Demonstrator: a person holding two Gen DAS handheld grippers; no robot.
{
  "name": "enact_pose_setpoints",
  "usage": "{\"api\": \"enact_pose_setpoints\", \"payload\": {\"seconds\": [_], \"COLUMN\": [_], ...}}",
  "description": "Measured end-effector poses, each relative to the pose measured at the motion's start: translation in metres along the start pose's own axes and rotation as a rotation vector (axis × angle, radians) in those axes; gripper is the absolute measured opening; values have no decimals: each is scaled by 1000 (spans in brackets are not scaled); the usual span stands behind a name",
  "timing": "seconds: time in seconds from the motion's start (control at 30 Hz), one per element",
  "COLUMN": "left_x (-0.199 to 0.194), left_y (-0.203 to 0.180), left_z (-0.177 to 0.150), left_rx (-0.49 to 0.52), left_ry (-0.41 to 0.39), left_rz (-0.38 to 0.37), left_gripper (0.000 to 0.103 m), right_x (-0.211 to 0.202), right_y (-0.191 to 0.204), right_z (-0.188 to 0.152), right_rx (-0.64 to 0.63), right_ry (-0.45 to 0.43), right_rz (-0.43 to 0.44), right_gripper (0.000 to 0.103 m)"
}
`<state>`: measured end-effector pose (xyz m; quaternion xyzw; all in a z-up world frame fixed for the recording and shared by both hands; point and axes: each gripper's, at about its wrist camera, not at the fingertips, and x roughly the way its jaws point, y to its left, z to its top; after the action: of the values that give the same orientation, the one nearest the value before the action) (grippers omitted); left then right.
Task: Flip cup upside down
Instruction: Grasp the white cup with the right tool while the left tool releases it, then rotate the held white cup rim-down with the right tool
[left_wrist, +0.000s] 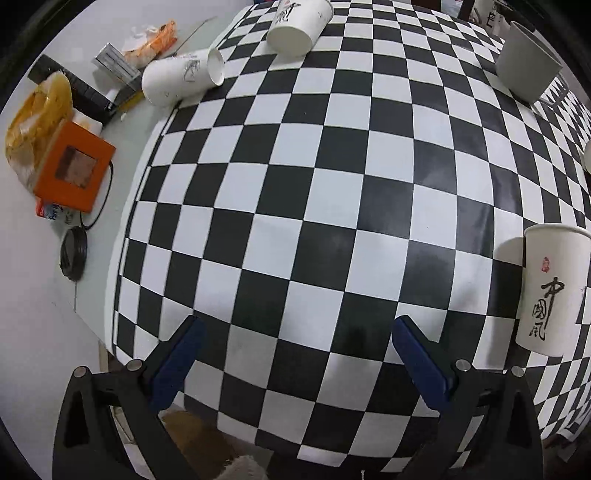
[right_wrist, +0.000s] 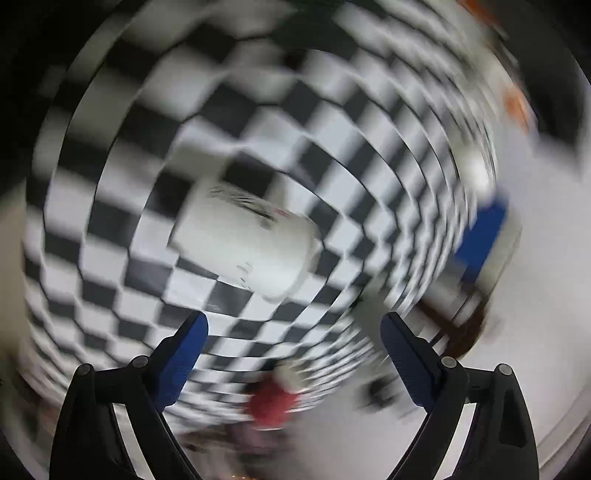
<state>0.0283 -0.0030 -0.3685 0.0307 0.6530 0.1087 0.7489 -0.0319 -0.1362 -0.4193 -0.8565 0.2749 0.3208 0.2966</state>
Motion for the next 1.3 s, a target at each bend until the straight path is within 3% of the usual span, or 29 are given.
{"api": "enact_pose_setpoints", "payload": {"seconds": [0.1,0.23,0.37,0.57,0.77,0.87,1.13,1.3], "left_x": [3,6,9,12,7,2,-13,-18], "left_y": [0,5,10,15,23,25,19,11], "left_z": [2,5,7,6,12,16,27,30], "left_rx": [-5,-10,-23,-27,-24,-23,-13,13], "left_ry": [2,-1,2,19,2,-4,-22,-31], "left_rz": [-8,-7,-8,-10,4,8,-4,-8], "left_gripper": [103,103,103,103,103,103,103,103], "right_x": [8,20,27,28,22,23,52,96], "right_y": [24,36,51,46,19,-6,-68,-82], "right_z": [9,14,26,28,27,22,-20,-66], "right_rx": [-269,-491,-571,-555,-311,-126,470,898], "right_ry": [-25,-51,-55,-53,-26,-1,69,161], "right_rz": [-109,-191,-205,-183,-62,58,506,885], "right_gripper": [83,74,64,62,62,62,62,62]}}
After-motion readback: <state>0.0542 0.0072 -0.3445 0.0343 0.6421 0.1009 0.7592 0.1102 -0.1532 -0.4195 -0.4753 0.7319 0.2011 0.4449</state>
